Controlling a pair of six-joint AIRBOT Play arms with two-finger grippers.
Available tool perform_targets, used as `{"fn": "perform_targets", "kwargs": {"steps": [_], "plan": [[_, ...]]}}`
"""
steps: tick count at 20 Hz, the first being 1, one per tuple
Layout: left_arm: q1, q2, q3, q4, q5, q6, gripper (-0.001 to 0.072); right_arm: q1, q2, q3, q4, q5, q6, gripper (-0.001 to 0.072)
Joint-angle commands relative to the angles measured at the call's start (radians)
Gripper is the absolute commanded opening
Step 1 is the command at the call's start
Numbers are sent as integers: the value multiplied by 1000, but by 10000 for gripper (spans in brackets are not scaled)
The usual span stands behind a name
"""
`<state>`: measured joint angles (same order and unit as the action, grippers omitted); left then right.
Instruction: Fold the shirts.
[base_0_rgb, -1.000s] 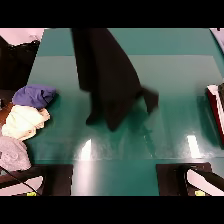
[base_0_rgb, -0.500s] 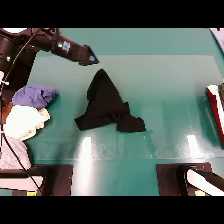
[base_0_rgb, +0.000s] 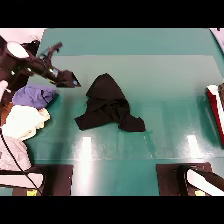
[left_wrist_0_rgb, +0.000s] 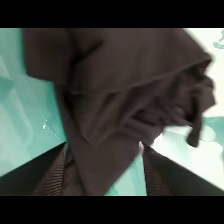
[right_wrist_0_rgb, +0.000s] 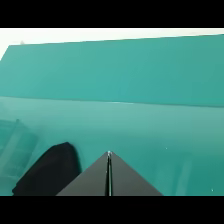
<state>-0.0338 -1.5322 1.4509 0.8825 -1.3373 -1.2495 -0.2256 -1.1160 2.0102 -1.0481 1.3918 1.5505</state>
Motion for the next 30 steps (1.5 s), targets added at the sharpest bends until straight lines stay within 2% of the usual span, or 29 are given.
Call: {"fn": "perform_targets", "kwargs": {"steps": [1, 5, 11, 12, 14, 15, 17, 21, 24, 27, 28, 30], "plan": [[-47, -5, -145, -12, 224, 39, 550, 0, 0, 1, 0, 36, 0, 22], [-121, -38, -144, -28, 362, 52, 549, 0, -1, 1, -1, 68, 0, 23], [-135, -93, -144, -64, 375, 45, 547, 0, -1, 1, -2, 78, 0, 23], [-135, -93, -144, -80, 375, 46, 468, 0, -1, 1, -2, 78, 0, 23], [-135, -93, -144, -91, 376, 53, 130, 0, 0, 1, -2, 79, 0, 23], [-135, -93, -140, -92, 370, 52, 21, 0, 0, 1, -2, 81, 0, 23], [-129, -88, -90, -75, 298, 52, 21, 0, 0, 1, -3, 100, 0, 22], [-127, -14, 117, 75, 156, 41, 20, 0, 3, -25, 0, 172, 0, 23], [-127, 61, 291, 133, 72, 42, 21, 9, 30, -201, 1, 220, 0, 23], [-127, 113, 364, 135, 32, 44, 21, 75, 66, -485, 2, 195, -31, 26], [-127, 125, 364, 136, 23, 44, 22, 114, 77, -588, 2, 161, -69, 51], [-127, 129, 365, 136, -14, 41, 22, 204, 89, -809, 1, 45, -106, 491]]}}
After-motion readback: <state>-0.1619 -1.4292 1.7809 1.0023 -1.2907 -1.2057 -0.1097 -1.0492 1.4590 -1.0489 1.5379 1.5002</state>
